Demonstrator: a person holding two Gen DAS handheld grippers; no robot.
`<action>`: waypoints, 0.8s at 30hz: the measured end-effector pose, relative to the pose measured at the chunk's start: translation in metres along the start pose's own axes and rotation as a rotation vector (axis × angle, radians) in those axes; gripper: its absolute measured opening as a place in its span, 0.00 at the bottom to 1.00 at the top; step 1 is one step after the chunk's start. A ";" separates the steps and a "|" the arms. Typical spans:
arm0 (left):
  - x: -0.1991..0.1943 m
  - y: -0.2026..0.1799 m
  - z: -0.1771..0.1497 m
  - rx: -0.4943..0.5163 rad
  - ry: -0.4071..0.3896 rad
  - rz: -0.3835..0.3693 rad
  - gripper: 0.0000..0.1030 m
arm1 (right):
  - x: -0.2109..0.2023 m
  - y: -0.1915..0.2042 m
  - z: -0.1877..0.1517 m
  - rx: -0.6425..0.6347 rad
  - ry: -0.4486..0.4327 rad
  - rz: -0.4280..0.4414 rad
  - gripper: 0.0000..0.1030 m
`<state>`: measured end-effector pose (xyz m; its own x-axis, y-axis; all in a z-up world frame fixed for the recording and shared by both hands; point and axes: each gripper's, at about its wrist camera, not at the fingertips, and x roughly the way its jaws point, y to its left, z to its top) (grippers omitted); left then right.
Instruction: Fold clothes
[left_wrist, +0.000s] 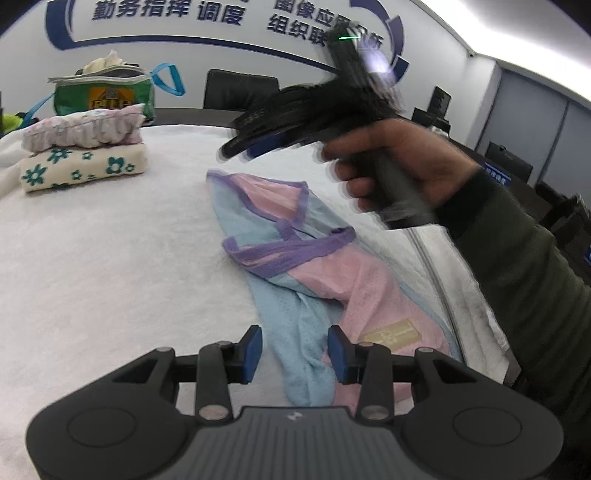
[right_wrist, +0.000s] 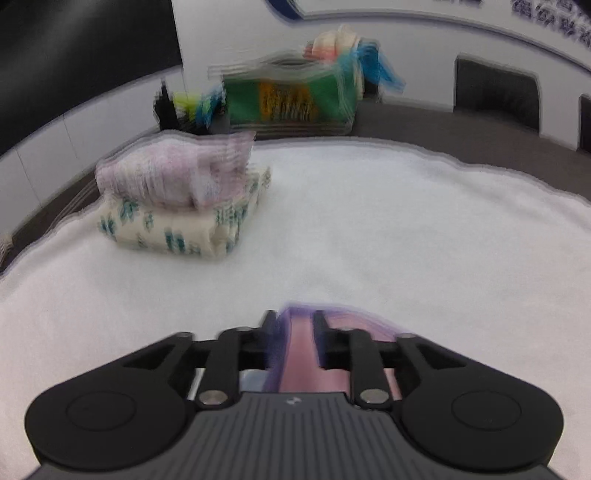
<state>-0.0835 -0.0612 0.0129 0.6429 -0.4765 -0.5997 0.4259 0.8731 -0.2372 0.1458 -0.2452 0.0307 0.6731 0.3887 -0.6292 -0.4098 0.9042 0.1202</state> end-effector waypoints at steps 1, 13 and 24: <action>-0.005 0.003 0.000 -0.003 -0.010 -0.007 0.37 | -0.016 -0.002 0.000 -0.008 -0.031 -0.003 0.38; 0.021 0.025 0.044 -0.079 -0.006 -0.112 0.42 | -0.143 -0.024 -0.106 0.062 -0.071 0.077 0.45; 0.065 0.050 0.082 -0.195 0.087 -0.180 0.04 | -0.111 -0.028 -0.133 0.103 -0.027 0.130 0.08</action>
<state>0.0323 -0.0571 0.0246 0.5077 -0.6222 -0.5959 0.3921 0.7828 -0.4832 0.0004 -0.3372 -0.0046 0.6352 0.5068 -0.5829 -0.4297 0.8589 0.2785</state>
